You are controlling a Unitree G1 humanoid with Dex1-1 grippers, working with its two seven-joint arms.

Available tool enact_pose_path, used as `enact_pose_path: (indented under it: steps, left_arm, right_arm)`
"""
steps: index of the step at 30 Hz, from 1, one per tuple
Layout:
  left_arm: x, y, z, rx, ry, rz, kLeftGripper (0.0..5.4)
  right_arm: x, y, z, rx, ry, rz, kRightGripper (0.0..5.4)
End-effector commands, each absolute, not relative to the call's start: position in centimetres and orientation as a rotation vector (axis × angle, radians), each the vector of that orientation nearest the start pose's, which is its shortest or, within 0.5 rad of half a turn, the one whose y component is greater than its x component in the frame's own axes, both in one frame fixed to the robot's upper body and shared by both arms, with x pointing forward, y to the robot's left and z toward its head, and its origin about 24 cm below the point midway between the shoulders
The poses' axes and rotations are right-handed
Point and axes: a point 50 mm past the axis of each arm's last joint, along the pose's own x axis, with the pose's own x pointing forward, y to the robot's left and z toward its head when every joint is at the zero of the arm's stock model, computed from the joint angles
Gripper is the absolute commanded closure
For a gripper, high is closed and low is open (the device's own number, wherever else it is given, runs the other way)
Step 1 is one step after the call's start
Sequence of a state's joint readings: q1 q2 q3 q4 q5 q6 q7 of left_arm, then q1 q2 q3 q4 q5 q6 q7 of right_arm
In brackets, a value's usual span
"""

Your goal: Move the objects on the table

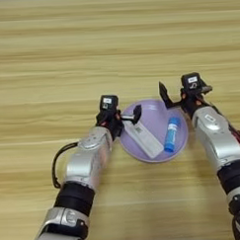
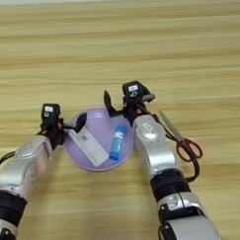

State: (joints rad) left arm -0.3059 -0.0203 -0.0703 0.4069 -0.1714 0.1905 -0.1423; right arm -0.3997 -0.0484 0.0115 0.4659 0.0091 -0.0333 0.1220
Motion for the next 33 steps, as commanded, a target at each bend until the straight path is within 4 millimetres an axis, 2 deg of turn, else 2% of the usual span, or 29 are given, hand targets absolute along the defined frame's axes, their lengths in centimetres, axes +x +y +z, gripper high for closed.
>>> enact_pose_path:
  steps: [1, 16, 28, 33]
  left_arm:
    - [30.7, 10.7, 1.0, -0.103, 0.276, -0.231, 0.03]
    - [32.7, 17.2, 0.9, -0.015, 0.174, 0.124, 0.03]
    - [33.0, 17.2, 0.6, 0.000, 0.173, 0.145, 0.03]
    - [33.0, 17.0, 0.6, 0.000, 0.172, 0.142, 0.03]
  right_arm:
    - [32.3, -12.5, 4.5, -0.074, 0.057, 0.230, 0.00]
    - [31.5, -11.8, 3.3, -0.145, 0.120, 0.348, 0.00]
    - [30.1, -10.2, 1.5, -0.173, 0.220, 0.519, 0.00]
    - [29.1, -8.8, 0.4, -0.179, 0.271, 0.611, 0.00]
